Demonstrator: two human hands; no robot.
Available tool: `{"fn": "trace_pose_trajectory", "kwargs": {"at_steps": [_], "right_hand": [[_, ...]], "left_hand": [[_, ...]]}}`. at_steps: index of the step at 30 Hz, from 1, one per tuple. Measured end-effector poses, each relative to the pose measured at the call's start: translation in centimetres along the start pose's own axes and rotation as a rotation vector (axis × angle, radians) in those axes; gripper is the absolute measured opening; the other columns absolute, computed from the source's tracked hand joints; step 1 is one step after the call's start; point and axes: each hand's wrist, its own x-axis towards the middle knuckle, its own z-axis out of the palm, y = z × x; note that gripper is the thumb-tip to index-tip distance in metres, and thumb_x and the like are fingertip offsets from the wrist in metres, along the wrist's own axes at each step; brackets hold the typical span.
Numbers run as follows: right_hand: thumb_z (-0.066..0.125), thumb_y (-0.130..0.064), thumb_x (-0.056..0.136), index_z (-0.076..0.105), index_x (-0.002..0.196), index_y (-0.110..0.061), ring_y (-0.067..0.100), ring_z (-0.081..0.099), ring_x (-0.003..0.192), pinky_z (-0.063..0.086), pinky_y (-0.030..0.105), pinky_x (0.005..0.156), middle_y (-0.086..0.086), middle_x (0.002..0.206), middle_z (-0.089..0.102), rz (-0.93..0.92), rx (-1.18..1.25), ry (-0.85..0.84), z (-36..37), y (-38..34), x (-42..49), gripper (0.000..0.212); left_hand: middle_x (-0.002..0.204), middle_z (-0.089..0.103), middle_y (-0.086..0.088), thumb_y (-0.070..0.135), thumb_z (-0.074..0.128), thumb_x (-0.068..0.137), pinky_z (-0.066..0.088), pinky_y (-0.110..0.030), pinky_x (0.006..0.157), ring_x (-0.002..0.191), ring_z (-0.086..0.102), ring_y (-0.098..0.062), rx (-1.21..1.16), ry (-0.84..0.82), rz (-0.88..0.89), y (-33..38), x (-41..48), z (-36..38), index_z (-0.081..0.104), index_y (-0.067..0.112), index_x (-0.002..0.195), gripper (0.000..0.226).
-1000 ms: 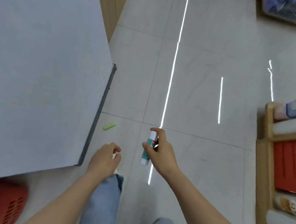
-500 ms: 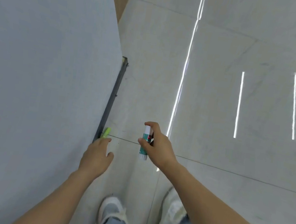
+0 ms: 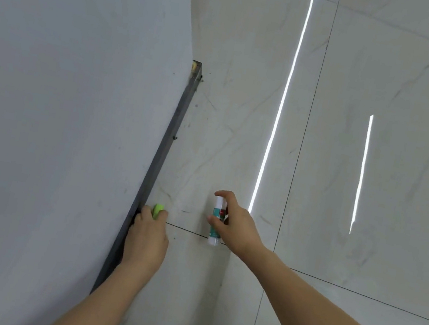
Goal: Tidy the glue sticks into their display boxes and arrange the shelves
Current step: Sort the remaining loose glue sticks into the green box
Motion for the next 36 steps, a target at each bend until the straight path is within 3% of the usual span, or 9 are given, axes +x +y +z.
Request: {"fn": "trace_pose_trajectory", "kwargs": {"at_steps": [4, 9, 13, 15, 17, 21, 27, 32, 36], "right_hand": [[0.059, -0.033, 0.096, 0.036, 0.137, -0.026, 0.024, 0.062, 0.088, 0.056, 0.04, 0.083, 0.004, 0.099, 0.056, 0.014, -0.015, -0.033, 0.4, 0.5, 0.2, 0.047], [0.06, -0.033, 0.095, 0.036, 0.136, -0.027, 0.022, 0.062, 0.087, 0.057, 0.038, 0.082, 0.003, 0.098, 0.055, 0.017, 0.035, -0.022, -0.5, -0.2, -0.5, 0.048], [0.061, -0.03, 0.095, 0.037, 0.136, -0.026, 0.016, 0.06, 0.081, 0.057, 0.03, 0.076, 0.001, 0.095, 0.056, 0.007, 0.139, 0.002, -3.4, -2.6, -3.9, 0.047], [0.062, -0.028, 0.095, 0.037, 0.136, -0.027, 0.01, 0.057, 0.073, 0.053, 0.018, 0.066, -0.002, 0.09, 0.056, 0.01, 0.211, 0.034, -5.9, -4.3, -6.7, 0.047], [0.062, -0.027, 0.095, 0.038, 0.135, -0.029, 0.007, 0.054, 0.066, 0.048, 0.012, 0.059, -0.003, 0.086, 0.055, 0.014, 0.273, 0.072, -9.0, -6.2, -10.1, 0.047], [0.065, -0.026, 0.093, 0.041, 0.131, -0.033, 0.004, 0.05, 0.059, 0.05, 0.018, 0.059, 0.007, 0.087, 0.059, 0.008, 0.407, 0.166, -16.5, -10.6, -18.6, 0.045], [0.064, -0.027, 0.093, 0.044, 0.123, -0.041, 0.006, 0.048, 0.061, 0.054, 0.037, 0.069, 0.014, 0.084, 0.057, -0.001, 0.535, 0.302, -30.4, -17.9, -34.4, 0.039], [0.064, -0.025, 0.093, 0.046, 0.124, -0.037, 0.004, 0.046, 0.063, 0.049, 0.021, 0.064, 0.014, 0.088, 0.057, -0.021, 0.585, 0.507, -40.5, -22.6, -47.5, 0.038], [0.066, -0.024, 0.093, 0.047, 0.123, -0.036, 0.003, 0.045, 0.062, 0.046, 0.018, 0.061, 0.009, 0.083, 0.056, -0.026, 0.644, 0.743, -45.9, -24.2, -57.0, 0.038]], "left_hand": [[0.115, 0.039, -0.004, 0.01, 0.062, 0.091, 0.044, -0.026, 0.071, 0.082, 0.051, -0.017, -0.195, 0.036, 0.009, 0.0, 0.3, 0.1, 0.054, 0.018, 0.118, 0.03], [0.102, 0.04, 0.003, 0.001, 0.061, 0.086, 0.043, -0.016, 0.063, 0.079, 0.056, -0.014, -0.482, 0.073, 0.009, 1.6, -0.4, -1.9, 0.056, 0.027, 0.103, 0.032], [0.1, 0.04, 0.01, 0.004, 0.064, 0.086, 0.055, -0.028, 0.071, 0.079, 0.06, -0.015, -0.628, 0.061, 0.059, 4.3, -2.9, -6.4, 0.052, 0.035, 0.098, 0.035], [0.104, 0.043, 0.004, 0.005, 0.065, 0.088, 0.056, -0.029, 0.075, 0.083, 0.061, -0.016, -0.699, 0.019, 0.074, 6.2, -5.2, -9.5, 0.052, 0.034, 0.102, 0.035], [0.11, 0.045, 0.0, 0.003, 0.066, 0.088, 0.055, -0.025, 0.075, 0.085, 0.06, -0.016, -0.782, -0.024, 0.105, 8.6, -8.1, -13.2, 0.052, 0.034, 0.111, 0.041], [0.114, 0.048, 0.007, 0.001, 0.065, 0.09, 0.05, -0.017, 0.072, 0.092, 0.062, -0.018, -0.912, -0.203, 0.083, 14.9, -14.7, -21.8, 0.035, 0.039, 0.137, 0.068], [0.111, 0.062, 0.0, 0.005, 0.058, 0.094, 0.05, -0.016, 0.072, 0.09, 0.069, -0.017, -0.994, -0.309, 0.155, 26.3, -26.9, -37.1, 0.051, 0.027, 0.121, 0.036], [0.094, 0.065, -0.013, 0.008, 0.059, 0.095, 0.056, -0.03, 0.065, 0.062, 0.065, -0.015, -1.003, -0.382, 0.308, 35.6, -36.9, -46.9, 0.055, 0.023, 0.115, 0.025], [0.092, 0.066, -0.012, 0.01, 0.061, 0.094, 0.051, -0.031, 0.058, 0.059, 0.062, -0.016, -0.931, -0.452, 0.5, 42.7, -44.0, -51.4, 0.057, 0.022, 0.113, 0.023]]}}
